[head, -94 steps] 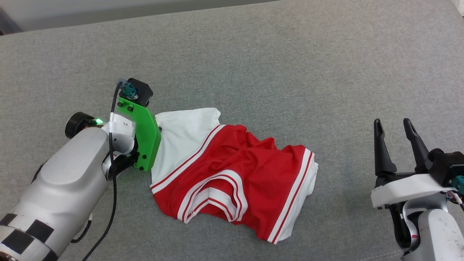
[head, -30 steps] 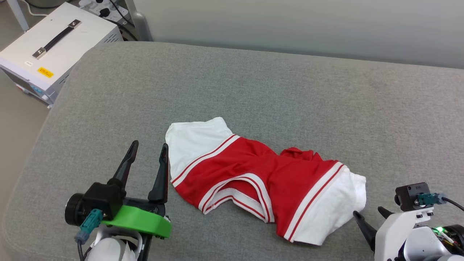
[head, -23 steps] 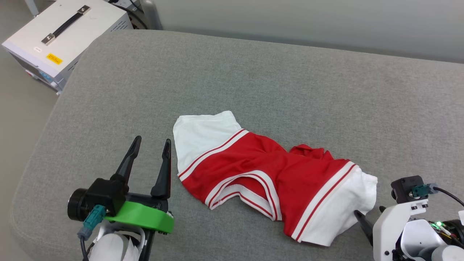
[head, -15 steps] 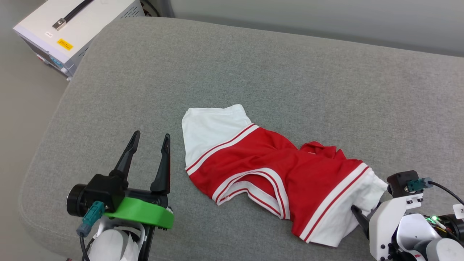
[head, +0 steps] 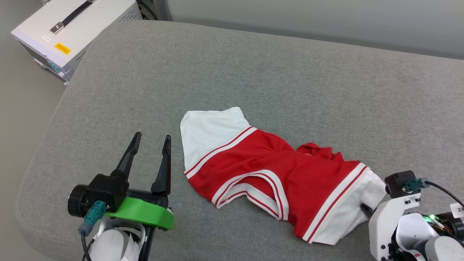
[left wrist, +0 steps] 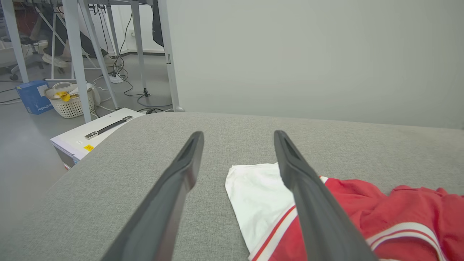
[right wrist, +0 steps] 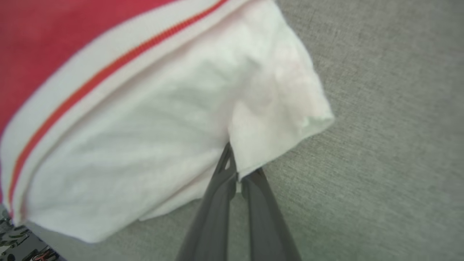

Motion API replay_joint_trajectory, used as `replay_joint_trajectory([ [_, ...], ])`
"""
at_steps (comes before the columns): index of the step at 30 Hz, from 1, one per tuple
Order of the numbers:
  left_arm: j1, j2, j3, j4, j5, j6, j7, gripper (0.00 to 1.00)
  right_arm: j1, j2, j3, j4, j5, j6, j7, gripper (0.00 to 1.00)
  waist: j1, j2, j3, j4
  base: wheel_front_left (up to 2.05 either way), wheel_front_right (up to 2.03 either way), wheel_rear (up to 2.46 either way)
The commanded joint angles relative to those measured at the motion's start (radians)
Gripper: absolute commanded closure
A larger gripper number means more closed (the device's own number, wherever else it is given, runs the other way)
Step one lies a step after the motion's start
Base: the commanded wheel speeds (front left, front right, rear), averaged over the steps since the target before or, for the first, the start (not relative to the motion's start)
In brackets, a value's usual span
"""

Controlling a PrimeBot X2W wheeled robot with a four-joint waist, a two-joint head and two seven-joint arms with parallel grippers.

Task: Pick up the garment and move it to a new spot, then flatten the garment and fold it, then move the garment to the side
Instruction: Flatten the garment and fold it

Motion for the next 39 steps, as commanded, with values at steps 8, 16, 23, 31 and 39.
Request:
replay_joint_trajectory([
  [8, 0.009, 0.014, -0.01, -0.001, -0.004, -0.003, -0.006, 0.0, -0.017, -0.157, -0.08, -0.037, -0.006, -0.001, 0.051, 1.0, 0.0, 0.012, -0.044, -0.066, 0.0, 0.0, 0.0],
  [16, -0.013, 0.022, -0.027, -0.007, -0.008, -0.003, -0.006, 0.0, -0.091, -0.39, -0.069, 0.038, -0.017, -0.001, 0.108, 1.0, 0.0, 0.012, -0.007, -0.084, 0.0, 0.0, 0.0],
  [23, -0.039, 0.024, -0.046, -0.004, -0.015, -0.003, -0.006, 0.0, -0.184, -0.474, -0.02, 0.222, -0.045, -0.001, 0.054, 1.0, 0.0, 0.012, 0.029, -0.066, 0.0, 0.0, 0.0],
  [31, -0.051, 0.017, -0.055, 0.003, -0.013, -0.003, -0.006, 0.0, -0.26, -0.414, -0.042, 0.354, -0.078, -0.001, -0.087, 0.0, 0.0, 0.012, 0.032, -0.066, 0.0, 0.0, 0.0],
  [39, -0.037, 0.015, -0.061, 0.007, -0.014, -0.003, -0.006, 0.0, -0.27, -0.345, -0.101, 0.287, -0.13, -0.001, -0.25, 0.0, 0.0, 0.012, -0.029, -0.113, 0.0, 0.0, 0.0],
])
